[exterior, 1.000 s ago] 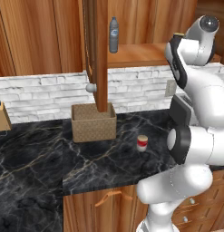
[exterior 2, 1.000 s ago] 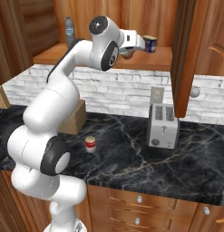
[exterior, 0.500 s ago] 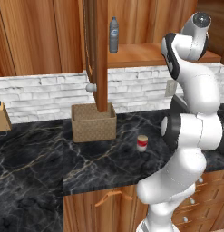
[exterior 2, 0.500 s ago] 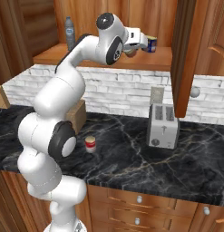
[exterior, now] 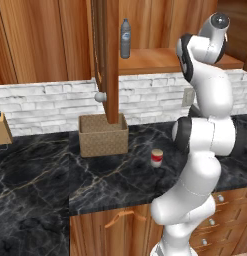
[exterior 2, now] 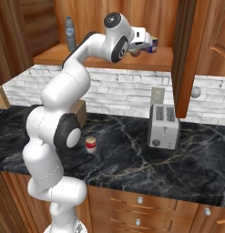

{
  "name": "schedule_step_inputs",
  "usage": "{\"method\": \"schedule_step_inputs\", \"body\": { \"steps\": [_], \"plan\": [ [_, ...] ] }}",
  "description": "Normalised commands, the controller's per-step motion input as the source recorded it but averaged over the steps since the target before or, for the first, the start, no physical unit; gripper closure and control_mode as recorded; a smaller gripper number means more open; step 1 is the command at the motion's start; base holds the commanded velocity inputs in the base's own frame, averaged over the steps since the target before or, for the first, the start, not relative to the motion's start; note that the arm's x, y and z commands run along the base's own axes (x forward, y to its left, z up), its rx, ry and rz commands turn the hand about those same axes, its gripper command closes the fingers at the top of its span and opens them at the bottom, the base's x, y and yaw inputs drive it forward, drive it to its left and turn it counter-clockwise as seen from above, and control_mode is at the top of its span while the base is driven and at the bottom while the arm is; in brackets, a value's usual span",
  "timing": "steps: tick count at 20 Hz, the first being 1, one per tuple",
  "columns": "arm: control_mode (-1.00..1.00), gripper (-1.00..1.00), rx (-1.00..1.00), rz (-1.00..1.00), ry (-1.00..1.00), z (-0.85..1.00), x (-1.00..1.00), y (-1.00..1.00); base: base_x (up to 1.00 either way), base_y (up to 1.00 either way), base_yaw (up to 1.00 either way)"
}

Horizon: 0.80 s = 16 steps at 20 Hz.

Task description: Pick the cans from the counter and place them in their designated side in the cabinet.

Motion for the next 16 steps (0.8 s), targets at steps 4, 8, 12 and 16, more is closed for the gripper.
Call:
{"method": "schedule_step_inputs", "body": {
  "steps": [4,8,12,16],
  "plan": [
    [-1.00,1.00,0.00,0.00,0.01,-0.13,0.31,-0.10,0.00,0.00,0.00],
    [-1.00,1.00,0.00,0.00,0.01,-0.20,0.25,-0.06,0.00,0.00,0.00],
    [-1.00,1.00,0.00,0.00,0.02,-0.22,0.21,-0.04,0.00,0.00,0.00],
    [-1.00,-1.00,0.00,0.00,0.00,-0.21,0.15,-0.02,0.00,0.00,0.00]
  ]
}}
